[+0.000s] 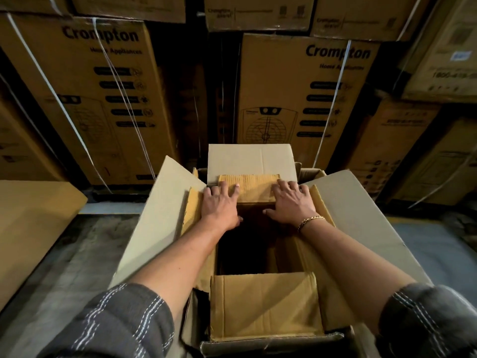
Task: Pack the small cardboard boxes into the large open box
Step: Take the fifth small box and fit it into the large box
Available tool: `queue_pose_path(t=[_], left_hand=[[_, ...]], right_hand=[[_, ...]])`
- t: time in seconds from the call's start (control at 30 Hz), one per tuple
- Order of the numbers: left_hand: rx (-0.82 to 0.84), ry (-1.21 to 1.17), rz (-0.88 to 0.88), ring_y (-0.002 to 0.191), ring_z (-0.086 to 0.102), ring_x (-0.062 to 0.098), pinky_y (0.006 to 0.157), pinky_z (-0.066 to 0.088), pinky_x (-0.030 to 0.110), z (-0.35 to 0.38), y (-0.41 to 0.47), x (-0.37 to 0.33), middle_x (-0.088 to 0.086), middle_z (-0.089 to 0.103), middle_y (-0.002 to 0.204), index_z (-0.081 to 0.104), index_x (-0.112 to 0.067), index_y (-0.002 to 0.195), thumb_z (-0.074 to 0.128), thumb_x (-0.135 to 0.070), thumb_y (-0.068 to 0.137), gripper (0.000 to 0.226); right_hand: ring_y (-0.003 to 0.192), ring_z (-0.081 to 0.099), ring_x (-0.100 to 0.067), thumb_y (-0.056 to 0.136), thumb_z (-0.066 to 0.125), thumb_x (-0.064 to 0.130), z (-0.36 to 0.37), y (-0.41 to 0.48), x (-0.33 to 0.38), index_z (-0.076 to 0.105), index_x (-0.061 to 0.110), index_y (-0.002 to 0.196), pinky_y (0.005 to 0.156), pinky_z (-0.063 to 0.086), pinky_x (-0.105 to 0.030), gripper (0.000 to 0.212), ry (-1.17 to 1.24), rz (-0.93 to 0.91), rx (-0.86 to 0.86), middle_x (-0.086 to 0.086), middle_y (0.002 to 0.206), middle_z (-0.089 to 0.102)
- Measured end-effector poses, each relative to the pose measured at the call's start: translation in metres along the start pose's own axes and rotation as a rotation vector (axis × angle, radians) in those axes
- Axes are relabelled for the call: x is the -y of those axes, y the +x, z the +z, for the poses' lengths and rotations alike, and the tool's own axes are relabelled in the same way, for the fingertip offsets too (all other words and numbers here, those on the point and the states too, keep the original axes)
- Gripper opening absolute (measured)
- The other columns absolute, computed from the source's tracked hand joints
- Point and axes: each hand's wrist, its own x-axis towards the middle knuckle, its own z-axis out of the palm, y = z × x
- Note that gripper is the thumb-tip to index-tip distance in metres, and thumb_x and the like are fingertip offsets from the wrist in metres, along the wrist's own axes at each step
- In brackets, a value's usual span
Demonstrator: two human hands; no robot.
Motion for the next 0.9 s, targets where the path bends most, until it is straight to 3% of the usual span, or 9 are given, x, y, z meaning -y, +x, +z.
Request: queue_pose_path(t=[0.17, 0.3, 0.4, 0.47, 0.53, 0.63, 0.77, 0.83, 0.9], left_hand=[[-0.068, -0.013, -0.001, 0.152, 0.008, 0.046, 0.121, 0.01, 0.058, -0.012, -0.019, -0.001, 0.023, -0.001, 0.167, 0.002, -0.024, 0.162, 0.055, -0.066, 0.089, 0.099], [-0.042, -0.02, 0.0, 0.153, 0.002, 0.045, 0.121, 0.007, 0.059, -0.027, -0.037, 0.0, 0.022, -0.006, 0.167, 0.006, -0.022, 0.162, 0.054, -0.065, 0.09, 0.096], [-0.022, -0.025, 0.018, 0.153, 0.003, 0.044, 0.121, 0.006, 0.06, -0.04, -0.058, -0.003, 0.02, -0.005, 0.168, 0.016, -0.021, 0.16, 0.055, -0.063, 0.091, 0.09], [0.003, -0.047, 0.032, 0.153, 0.008, 0.042, 0.12, 0.009, 0.06, -0.046, -0.073, -0.008, 0.018, 0.003, 0.168, 0.029, -0.022, 0.157, 0.053, -0.063, 0.091, 0.081], [0.071, -0.078, 0.047, 0.15, 0.018, 0.039, 0.117, 0.014, 0.057, -0.052, -0.089, -0.013, 0.015, 0.021, 0.165, 0.042, -0.023, 0.15, 0.048, -0.065, 0.093, 0.071], [0.239, -0.081, 0.068, 0.143, 0.034, 0.033, 0.114, 0.018, 0.053, -0.058, -0.118, -0.019, 0.01, 0.044, 0.152, 0.051, -0.025, 0.145, 0.04, -0.069, 0.094, 0.068], [0.282, -0.158, 0.081, 0.138, 0.046, 0.027, 0.12, 0.01, 0.054, -0.062, -0.165, -0.019, 0.004, 0.059, 0.142, 0.061, -0.026, 0.135, 0.022, -0.071, 0.098, 0.07], [0.235, -0.265, 0.067, 0.141, 0.043, 0.023, 0.122, 0.004, 0.054, -0.066, -0.19, -0.013, 0.0, 0.058, 0.144, 0.06, -0.03, 0.136, 0.018, -0.076, 0.095, 0.076], [0.246, -0.304, 0.058, 0.152, 0.025, 0.025, 0.123, -0.003, 0.053, -0.068, -0.216, -0.007, 0.0, 0.043, 0.157, 0.051, -0.033, 0.145, 0.019, -0.087, 0.086, 0.085]], right_hand=[[0.151, 0.022, -0.031, 0.088, 0.053, 0.063, -0.008, -0.024, 0.0, 0.021, 0.023, 0.159, 0.12, 0.021, -0.05, 0.087, 0.071, -0.043, -0.082, -0.007, 0.167, 0.021], [0.152, 0.021, -0.032, 0.089, 0.053, 0.06, -0.02, -0.043, -0.002, 0.02, 0.024, 0.159, 0.121, 0.02, -0.051, 0.085, 0.098, -0.047, -0.084, -0.008, 0.167, 0.021], [0.148, 0.03, -0.032, 0.092, 0.054, 0.056, -0.03, -0.063, 0.0, 0.034, 0.023, 0.154, 0.12, 0.025, -0.051, 0.073, 0.119, -0.059, -0.09, -0.009, 0.161, 0.034], [0.133, 0.05, -0.028, 0.094, 0.054, 0.054, -0.035, -0.076, 0.003, 0.051, 0.021, 0.141, 0.111, 0.042, -0.047, 0.057, 0.161, -0.077, -0.074, -0.007, 0.145, 0.054], [0.101, 0.067, -0.019, 0.097, 0.054, 0.051, -0.04, -0.088, 0.005, 0.066, 0.022, 0.115, 0.089, 0.057, -0.037, 0.037, 0.289, -0.07, 0.074, -0.003, 0.113, 0.071], [0.084, 0.063, -0.015, 0.099, 0.053, 0.05, -0.043, -0.111, 0.008, 0.068, 0.021, 0.093, 0.077, 0.051, -0.031, 0.033, 0.373, -0.09, 0.41, 0.003, 0.09, 0.067], [0.09, 0.056, -0.017, 0.102, 0.046, 0.051, -0.057, -0.148, 0.009, 0.069, 0.012, 0.111, 0.082, 0.043, -0.031, 0.046, 0.443, -0.098, 0.635, -0.003, 0.098, 0.062], [0.111, 0.06, -0.02, 0.099, 0.044, 0.062, -0.066, -0.171, 0.004, 0.065, 0.018, 0.126, 0.097, 0.045, -0.035, 0.056, 0.496, -0.095, 0.642, -0.004, 0.118, 0.064], [0.134, 0.048, -0.029, 0.087, 0.045, 0.079, -0.068, -0.198, -0.003, 0.055, 0.029, 0.14, 0.112, 0.037, -0.045, 0.073, 0.4, -0.098, 0.557, -0.003, 0.142, 0.054]])
